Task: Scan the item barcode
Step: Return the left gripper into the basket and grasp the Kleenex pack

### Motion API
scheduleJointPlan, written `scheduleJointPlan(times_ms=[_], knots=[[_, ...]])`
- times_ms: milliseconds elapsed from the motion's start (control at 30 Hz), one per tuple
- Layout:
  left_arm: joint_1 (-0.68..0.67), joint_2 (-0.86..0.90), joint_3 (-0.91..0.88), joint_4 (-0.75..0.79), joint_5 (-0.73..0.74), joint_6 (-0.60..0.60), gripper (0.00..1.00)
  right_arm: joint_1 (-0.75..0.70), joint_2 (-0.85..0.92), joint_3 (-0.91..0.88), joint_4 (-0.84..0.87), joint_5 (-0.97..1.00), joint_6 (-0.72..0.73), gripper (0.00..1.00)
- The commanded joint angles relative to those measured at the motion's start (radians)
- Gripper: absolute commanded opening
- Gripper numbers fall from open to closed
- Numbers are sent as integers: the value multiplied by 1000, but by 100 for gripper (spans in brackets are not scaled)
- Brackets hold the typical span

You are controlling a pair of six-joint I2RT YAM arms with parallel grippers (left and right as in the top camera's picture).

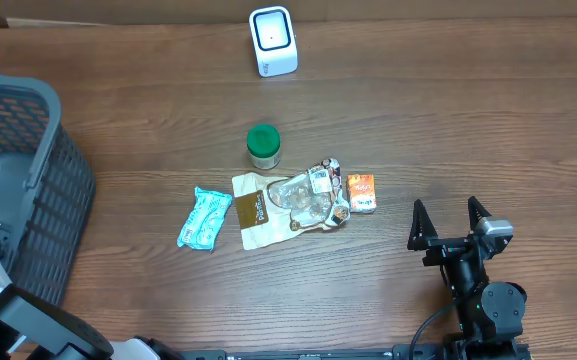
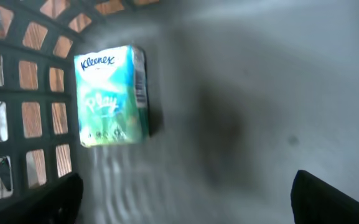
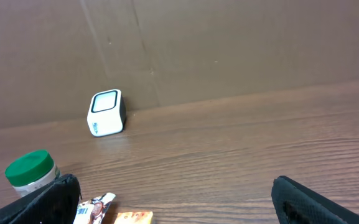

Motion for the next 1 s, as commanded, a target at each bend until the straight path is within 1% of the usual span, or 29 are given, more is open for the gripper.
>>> scheduleJointPlan(times_ms=[0,167,267,367,533,633,733,900,967], knots=[[18,0,-61,58,-64,24,88,5,-8,-10,5,8,0,100],[65,0,-76,102,-59,29,83,5,-8,-10,5,8,0,100],[96,0,-76,121,-15,66,75,5,-8,-10,5,8,0,100],[123,0,-78,127,27,87,72,5,-8,-10,5,8,0,100],[161,32,-79,128,29,88,72,5,-8,-10,5,8,0,100],[176,77,-79,147,69,133,72,5,-8,-10,5,8,0,100],[179,120,-79,172,74,155,71,5,-8,-10,5,8,0,100],[179,177,-79,198,68,155,70,5,-8,-10,5,8,0,100],[182,198,-79,206,66,155,68,5,-8,-10,5,8,0,100]])
